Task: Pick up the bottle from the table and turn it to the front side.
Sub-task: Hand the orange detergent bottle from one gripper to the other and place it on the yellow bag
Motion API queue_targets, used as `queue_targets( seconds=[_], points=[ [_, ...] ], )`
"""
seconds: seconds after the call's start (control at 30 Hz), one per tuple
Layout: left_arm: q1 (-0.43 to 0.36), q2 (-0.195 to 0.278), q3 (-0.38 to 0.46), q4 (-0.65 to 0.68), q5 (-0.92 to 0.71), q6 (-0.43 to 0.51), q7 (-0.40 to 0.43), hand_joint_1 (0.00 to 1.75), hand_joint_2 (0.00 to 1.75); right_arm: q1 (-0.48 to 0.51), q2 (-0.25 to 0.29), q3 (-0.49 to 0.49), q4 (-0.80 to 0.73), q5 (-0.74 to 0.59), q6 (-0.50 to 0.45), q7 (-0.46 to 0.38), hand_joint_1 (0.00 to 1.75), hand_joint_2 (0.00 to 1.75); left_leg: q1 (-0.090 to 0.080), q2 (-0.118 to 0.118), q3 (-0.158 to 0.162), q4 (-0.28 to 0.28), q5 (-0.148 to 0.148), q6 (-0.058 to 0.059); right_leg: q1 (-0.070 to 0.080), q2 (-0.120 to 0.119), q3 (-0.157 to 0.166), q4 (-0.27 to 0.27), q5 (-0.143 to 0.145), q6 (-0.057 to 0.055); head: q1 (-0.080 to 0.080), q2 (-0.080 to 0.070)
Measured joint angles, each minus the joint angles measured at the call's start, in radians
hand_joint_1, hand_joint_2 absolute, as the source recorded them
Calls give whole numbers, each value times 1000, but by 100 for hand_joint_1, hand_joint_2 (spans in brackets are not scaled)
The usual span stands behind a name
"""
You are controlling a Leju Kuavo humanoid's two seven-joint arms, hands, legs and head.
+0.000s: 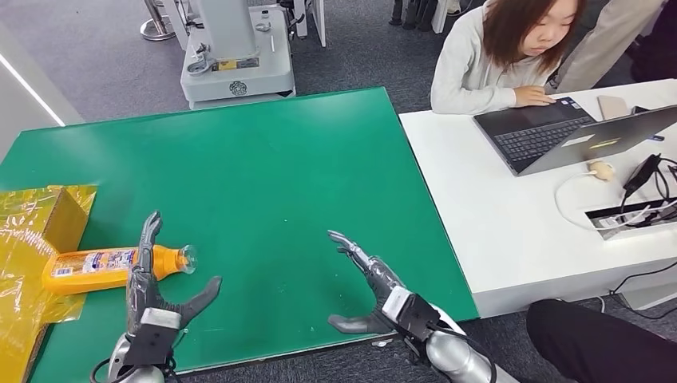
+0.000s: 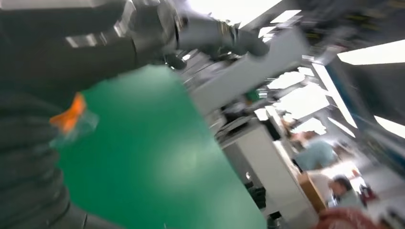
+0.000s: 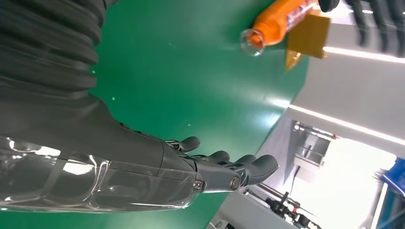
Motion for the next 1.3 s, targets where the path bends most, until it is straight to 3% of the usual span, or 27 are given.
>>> queue_targets(
  seconds=[0.07, 0.13, 0.33, 0.57, 0.97, 1.3],
  points=[
    [29, -30, -27, -37, 63, -4, 98, 0, 175, -1, 0, -8, 1, -18, 0, -12, 0, 175, 0, -2, -1, 0, 1, 1, 0, -2, 0, 0, 0, 0, 1, 0],
    [52, -47, -50, -65, 108, -12, 134, 0, 175, -2, 0, -14, 2, -37, -1, -26, 0, 175, 0, -3, -2, 0, 1, 1, 0, -3, 0, 0, 0, 1, 1, 0],
    [95, -112, -138, -184, 266, -68, 128, 0, 175, -1, 26, -48, -4, -189, -44, -111, 0, 175, 0, -5, -3, 0, 1, 1, 0, -5, 0, 0, -1, 1, 0, 0],
    [99, -175, -225, -252, 375, -89, 159, 0, 175, 66, 93, -94, -61, -205, -104, -93, 0, 175, 0, -7, -3, 0, 1, 1, 0, -7, 0, 0, -2, 2, 0, 0],
    [96, -192, -226, -272, 408, -126, 179, 0, 175, 205, 166, -198, -166, -201, -134, -52, 0, 175, 0, -7, -3, 0, 1, 1, 1, -7, 0, 0, -2, 2, 0, 0],
    [57, -217, -224, -220, 407, -175, 224, 0, 175, 228, 191, -213, -187, -201, -145, -36, 0, 175, 0, -6, -3, 0, 1, 1, 1, -7, 0, 0, -2, 2, 0, 0]
  ],
)
